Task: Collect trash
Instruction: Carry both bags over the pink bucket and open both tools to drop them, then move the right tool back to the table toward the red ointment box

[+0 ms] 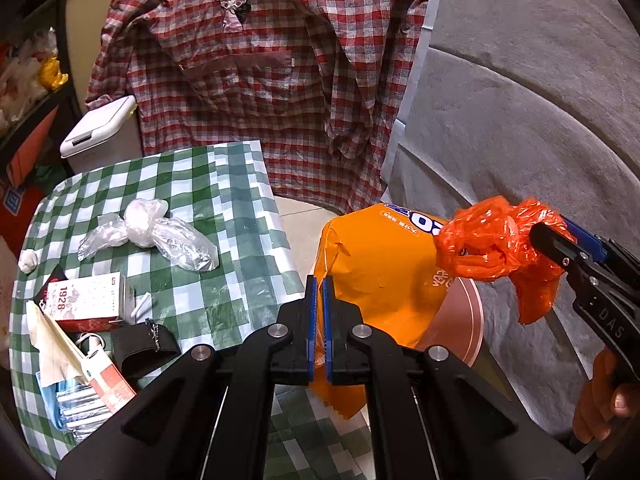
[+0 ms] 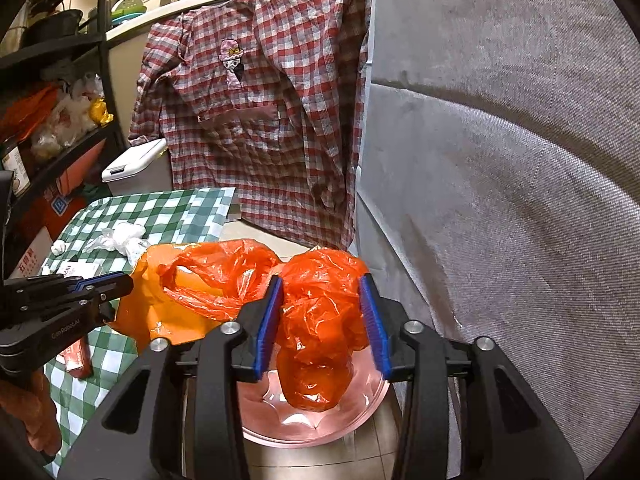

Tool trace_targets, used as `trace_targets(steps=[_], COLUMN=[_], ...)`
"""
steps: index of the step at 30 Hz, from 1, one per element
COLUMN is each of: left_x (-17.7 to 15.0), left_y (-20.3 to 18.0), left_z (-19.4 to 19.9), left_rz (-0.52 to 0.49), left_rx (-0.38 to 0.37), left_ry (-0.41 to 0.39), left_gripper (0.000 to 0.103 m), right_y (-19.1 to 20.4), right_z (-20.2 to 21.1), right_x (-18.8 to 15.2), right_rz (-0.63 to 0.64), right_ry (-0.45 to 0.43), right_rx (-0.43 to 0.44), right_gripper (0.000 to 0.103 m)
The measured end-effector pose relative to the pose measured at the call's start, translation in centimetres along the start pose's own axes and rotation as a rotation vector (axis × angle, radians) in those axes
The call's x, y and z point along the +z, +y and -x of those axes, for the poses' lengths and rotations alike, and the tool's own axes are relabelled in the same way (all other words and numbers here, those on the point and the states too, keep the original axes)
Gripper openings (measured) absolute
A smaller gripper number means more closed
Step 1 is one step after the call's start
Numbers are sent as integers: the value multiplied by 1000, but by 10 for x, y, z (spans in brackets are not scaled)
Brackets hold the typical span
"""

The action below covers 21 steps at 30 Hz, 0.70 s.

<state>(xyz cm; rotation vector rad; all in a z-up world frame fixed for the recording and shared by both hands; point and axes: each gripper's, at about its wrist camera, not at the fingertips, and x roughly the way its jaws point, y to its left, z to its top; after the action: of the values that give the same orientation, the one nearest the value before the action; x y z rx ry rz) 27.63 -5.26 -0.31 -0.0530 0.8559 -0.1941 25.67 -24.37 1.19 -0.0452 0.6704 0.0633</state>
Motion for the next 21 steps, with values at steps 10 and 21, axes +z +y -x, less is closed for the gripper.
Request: trace_targets(steps=[10, 21], left_x=[6, 5], left_y=[11, 29], left_z=[13, 52], left_rz=[34, 38], left_rx=[-21, -34], left_ry=[-59, -170], left_gripper=[27, 27], right_y=[2, 17], right_z=[-5, 20], right_x=[-1, 4], right_rz=[-13, -8], right_ry=[-1, -99], right_rx=[-8, 23], right_gripper=[54, 54])
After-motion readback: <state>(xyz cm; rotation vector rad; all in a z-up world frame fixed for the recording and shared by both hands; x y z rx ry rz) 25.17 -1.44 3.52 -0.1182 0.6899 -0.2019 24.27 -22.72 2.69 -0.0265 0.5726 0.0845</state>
